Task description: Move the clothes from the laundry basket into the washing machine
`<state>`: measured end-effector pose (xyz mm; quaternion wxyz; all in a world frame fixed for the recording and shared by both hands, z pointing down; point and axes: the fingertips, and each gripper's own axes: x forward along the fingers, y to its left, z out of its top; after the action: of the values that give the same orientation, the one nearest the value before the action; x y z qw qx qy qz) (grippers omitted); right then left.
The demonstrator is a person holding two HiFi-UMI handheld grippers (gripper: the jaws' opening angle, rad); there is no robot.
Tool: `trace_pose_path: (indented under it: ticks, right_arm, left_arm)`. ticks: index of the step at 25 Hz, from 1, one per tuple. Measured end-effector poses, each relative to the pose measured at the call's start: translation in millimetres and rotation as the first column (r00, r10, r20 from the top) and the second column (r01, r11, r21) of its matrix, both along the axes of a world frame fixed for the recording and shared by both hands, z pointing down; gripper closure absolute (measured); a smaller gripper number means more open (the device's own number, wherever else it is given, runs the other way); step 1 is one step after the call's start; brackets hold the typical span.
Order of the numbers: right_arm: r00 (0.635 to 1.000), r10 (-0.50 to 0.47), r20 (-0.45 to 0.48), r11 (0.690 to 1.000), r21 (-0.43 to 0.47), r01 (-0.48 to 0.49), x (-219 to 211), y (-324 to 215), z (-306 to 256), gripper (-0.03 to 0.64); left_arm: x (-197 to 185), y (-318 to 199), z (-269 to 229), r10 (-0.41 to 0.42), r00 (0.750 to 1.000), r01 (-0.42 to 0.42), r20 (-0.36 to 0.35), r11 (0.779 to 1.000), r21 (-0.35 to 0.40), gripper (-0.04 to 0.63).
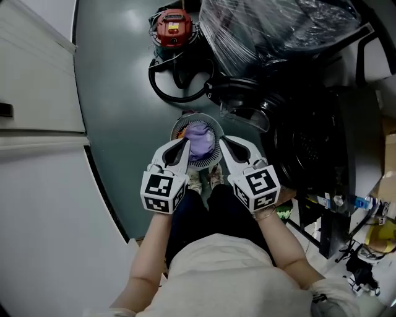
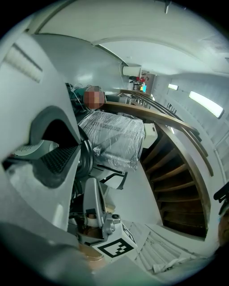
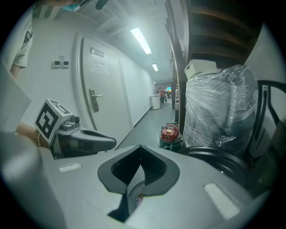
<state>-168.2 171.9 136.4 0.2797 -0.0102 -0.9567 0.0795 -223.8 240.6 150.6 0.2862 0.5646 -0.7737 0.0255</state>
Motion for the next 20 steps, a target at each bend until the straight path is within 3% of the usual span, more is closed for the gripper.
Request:
trace_pose_path:
  ticks: [4, 10, 20]
  right_arm:
    - [0.999, -0.029, -0.018, 0.999, -0.045, 0.028, -8, -6, 24, 0.592]
    - [0.991, -0.120, -0.058, 0.992, -0.045, 0.117, -17, 11, 61, 0.589]
    - [0.969, -0.155, -0.195, 0.986, -0.091, 0.139, -24, 9, 185, 0.551]
  left_arm:
    - [-2, -6, 19, -0.030, 0.999, 0.031, -0.023, 0.999, 0.015, 0.594]
    - [-3, 6, 59, -0.040, 0.999, 0.040, -0.022, 0.999, 0.001, 0.594]
    - [-3, 15, 173, -0.120, 0.989, 0.111, -0.088, 0.989, -0.098, 0.594]
